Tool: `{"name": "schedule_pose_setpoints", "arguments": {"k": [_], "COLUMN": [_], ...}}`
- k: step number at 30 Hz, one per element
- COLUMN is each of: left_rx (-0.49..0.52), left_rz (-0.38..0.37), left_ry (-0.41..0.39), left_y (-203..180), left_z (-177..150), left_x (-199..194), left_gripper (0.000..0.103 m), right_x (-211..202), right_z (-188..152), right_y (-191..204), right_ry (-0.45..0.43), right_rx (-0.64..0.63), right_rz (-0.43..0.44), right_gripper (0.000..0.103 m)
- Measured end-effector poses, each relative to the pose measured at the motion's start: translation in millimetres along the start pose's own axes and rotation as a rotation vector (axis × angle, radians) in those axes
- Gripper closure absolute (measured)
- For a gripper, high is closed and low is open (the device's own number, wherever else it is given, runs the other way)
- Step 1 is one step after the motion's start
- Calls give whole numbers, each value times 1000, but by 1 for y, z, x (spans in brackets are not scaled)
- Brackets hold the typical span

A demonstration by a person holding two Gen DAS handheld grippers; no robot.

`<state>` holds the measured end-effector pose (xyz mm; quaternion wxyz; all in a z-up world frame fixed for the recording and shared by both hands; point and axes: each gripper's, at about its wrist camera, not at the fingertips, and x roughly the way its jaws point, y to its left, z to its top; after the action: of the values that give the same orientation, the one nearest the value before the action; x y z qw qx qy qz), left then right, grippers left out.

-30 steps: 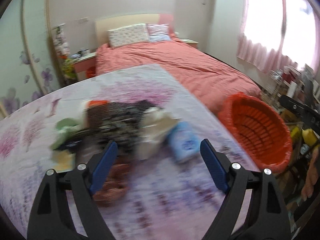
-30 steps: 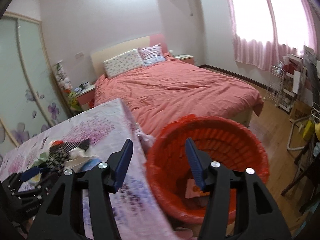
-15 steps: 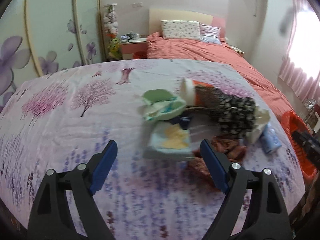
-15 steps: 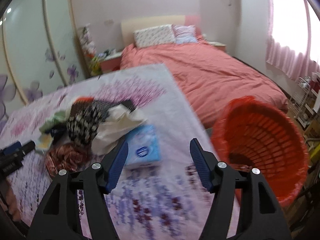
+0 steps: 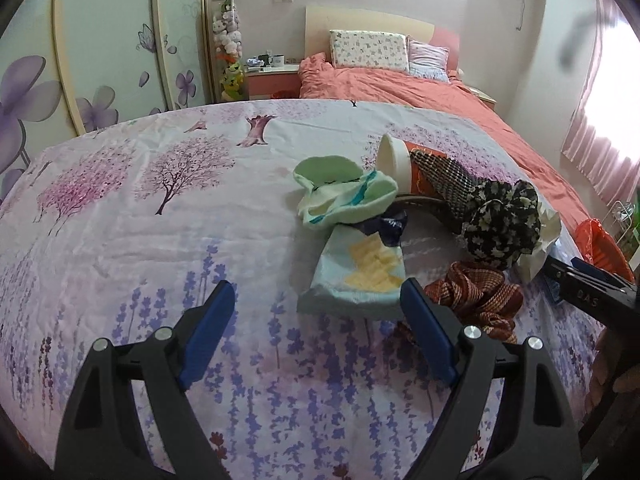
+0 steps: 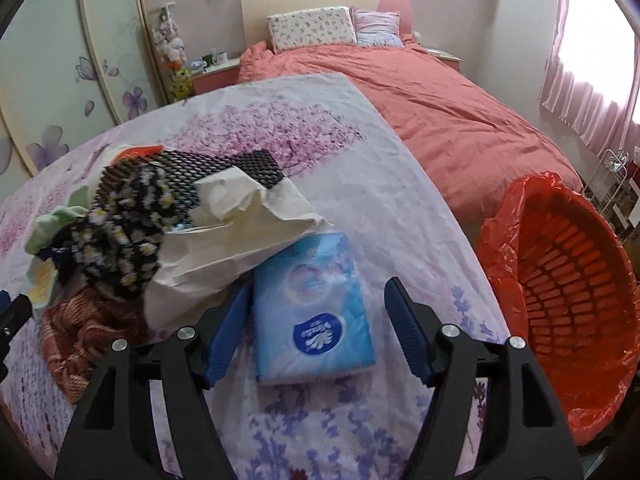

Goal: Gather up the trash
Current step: 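Grasp the blue tissue pack with the right gripper while the left grasps a snack wrapper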

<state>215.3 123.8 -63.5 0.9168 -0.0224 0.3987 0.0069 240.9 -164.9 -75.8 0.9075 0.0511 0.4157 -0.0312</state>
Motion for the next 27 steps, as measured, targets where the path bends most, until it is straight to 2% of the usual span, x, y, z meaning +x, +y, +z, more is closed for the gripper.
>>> {"name": "schedule_pose_setpoints", "arguments": {"k": [1, 3, 9, 13, 18, 23, 27], "left_rx": [0, -2, 2, 24, -1, -30, -19], "left_rz": [1, -1, -25, 1, 2, -26, -35], "left_ry": [0, 0, -11, 17, 66, 98, 82], "left_y": [0, -1, -6, -14, -16, -15, -14], "left_z": [0, 2, 3, 5, 11, 14, 13], "left_x": [1, 3, 0, 10, 28, 37, 33], "left_gripper": [20, 20, 20, 20, 20, 37, 42], "right_x": [1, 0, 0, -1, -1, -2, -5], "right_z": [-2, -2, -2, -2, -2, -2, -3], "right_y": [-3, -5, -7, -9, -9, -9, -11], "right_ry": [8, 4, 5, 6, 7, 6, 3], "right_rx": [12, 26, 31, 30, 27, 29, 34], "right_rz": [13, 1, 6, 5, 3, 4, 5], "right_gripper": [45, 49, 50, 50, 50, 50, 50]}}
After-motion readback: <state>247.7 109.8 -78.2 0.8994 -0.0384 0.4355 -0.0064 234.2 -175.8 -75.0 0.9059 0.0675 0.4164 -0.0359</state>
